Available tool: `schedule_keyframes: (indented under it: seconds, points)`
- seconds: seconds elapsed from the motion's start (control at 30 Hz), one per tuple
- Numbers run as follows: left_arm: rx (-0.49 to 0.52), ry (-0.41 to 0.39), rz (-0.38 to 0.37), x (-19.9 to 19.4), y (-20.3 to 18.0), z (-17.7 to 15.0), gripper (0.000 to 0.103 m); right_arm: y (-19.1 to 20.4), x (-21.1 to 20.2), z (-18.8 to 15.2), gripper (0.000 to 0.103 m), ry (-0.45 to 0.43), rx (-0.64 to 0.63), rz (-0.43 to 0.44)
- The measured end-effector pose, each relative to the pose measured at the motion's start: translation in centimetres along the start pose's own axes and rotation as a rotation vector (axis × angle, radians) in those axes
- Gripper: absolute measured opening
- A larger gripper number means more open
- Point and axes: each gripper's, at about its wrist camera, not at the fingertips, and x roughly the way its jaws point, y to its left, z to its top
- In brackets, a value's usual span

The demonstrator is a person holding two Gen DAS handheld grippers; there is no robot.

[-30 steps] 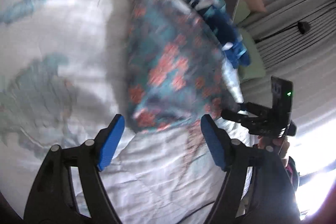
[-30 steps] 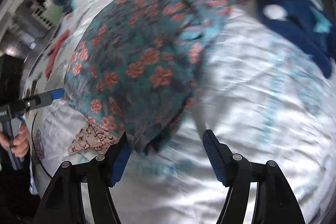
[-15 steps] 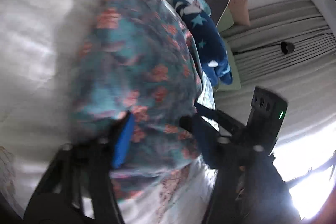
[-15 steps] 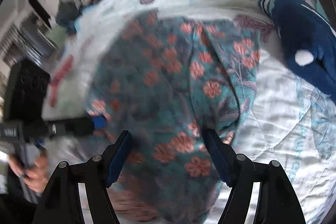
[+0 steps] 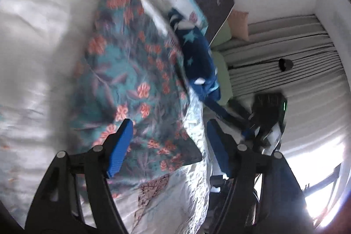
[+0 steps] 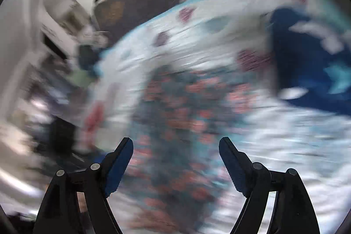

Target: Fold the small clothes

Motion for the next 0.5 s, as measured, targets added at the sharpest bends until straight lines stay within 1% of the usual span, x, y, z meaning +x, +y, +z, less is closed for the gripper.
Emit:
schedule_keyframes:
  seconds: [0.03,0.07,0.1,0.13,0.17,0.2,0.27,0.3,0.33,0.37,0.4,0.43,0.47,0.5]
  points:
    - [-0.009,0.027,0.024,1.3,0.5,0.0,0.069,-0.8,1.4,0.5,0.082,0.054,0.046,0.076]
    - [-0.005,0.038,0.035,1.8,0.7,-0.1,0.069,-1.7,3.2,1.0,0.082,0.106,0.099,0.129]
    - [0.018,0.031,0.045,2.0,0.9,-0.2,0.069,-2.7,5.0,1.6,0.082,0.146,0.138,0.123]
    - [0.039,0.025,0.038,1.9,0.9,-0.4,0.069,-3.2,6.0,1.9,0.079,0.159,0.148,0.077]
    - [0.052,0.028,0.033,1.9,0.8,-0.4,0.069,-4.5,6.9,2.6,0.075,0.146,0.153,-0.005]
    - [0.058,0.036,0.035,1.6,0.8,-0.5,0.069,-5.1,7.1,3.2,0.066,0.124,0.166,-0.035]
    - [0.046,0.046,0.044,0.8,0.7,-0.5,0.069,-6.6,6.1,4.0,0.065,0.055,0.233,-0.082]
    - [0.046,0.032,0.055,-0.2,0.6,-0.4,0.069,-7.2,4.9,4.5,0.068,0.004,0.274,-0.130]
    - [0.056,0.021,0.062,-0.7,0.4,-0.3,0.069,-7.2,4.1,4.9,0.074,-0.019,0.278,-0.179]
    - [0.084,-0.003,0.079,-1.7,0.0,0.0,0.069,-6.9,2.7,5.1,0.078,-0.057,0.249,-0.265]
    - [0.112,-0.030,0.103,-2.6,-0.4,0.2,0.070,-6.8,2.1,5.2,0.086,-0.069,0.222,-0.284]
    - [0.125,-0.043,0.120,-2.8,-0.6,0.6,0.071,-6.7,1.7,5.2,0.088,-0.068,0.200,-0.272]
    - [0.138,-0.050,0.137,-3.3,-0.5,1.1,0.076,-6.8,1.2,5.1,0.088,-0.052,0.191,-0.228]
    - [0.137,-0.043,0.136,-3.7,0.1,1.4,0.077,-7.3,0.9,4.6,0.088,-0.019,0.206,-0.159]
